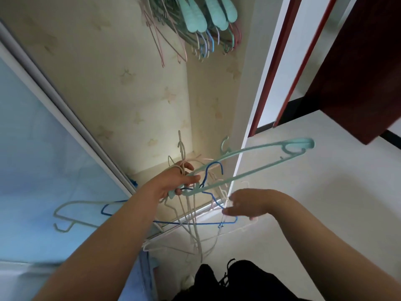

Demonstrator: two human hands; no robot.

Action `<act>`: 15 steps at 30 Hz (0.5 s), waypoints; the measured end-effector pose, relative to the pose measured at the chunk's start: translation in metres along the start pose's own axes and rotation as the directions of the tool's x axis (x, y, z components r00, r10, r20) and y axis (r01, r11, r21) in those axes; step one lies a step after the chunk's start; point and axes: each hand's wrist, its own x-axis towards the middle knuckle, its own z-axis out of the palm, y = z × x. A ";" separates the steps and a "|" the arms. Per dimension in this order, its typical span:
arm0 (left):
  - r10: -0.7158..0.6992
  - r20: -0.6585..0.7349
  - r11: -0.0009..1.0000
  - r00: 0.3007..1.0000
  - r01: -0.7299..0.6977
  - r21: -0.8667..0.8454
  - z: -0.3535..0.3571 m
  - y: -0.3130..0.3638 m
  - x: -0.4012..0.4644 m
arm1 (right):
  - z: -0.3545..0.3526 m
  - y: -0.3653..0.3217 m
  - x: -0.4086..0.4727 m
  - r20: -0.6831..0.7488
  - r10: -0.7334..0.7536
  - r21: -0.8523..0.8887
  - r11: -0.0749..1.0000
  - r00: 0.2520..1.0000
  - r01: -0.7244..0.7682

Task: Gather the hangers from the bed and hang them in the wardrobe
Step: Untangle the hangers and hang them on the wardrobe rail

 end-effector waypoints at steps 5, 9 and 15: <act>0.075 0.047 0.921 0.996 -0.087 0.380 0.005 -0.007 -0.004 | -0.037 -0.015 -0.017 -0.202 -0.068 0.442 0.884 0.977 0.153; 0.106 0.191 0.791 0.976 -0.199 0.578 0.007 -0.004 -0.014 | -0.073 0.011 0.037 -0.642 0.099 0.261 0.961 0.760 0.095; 0.174 0.252 0.737 0.952 -0.296 0.608 0.004 -0.002 -0.026 | -0.044 0.008 0.092 -0.083 -0.120 -0.074 0.991 0.989 0.114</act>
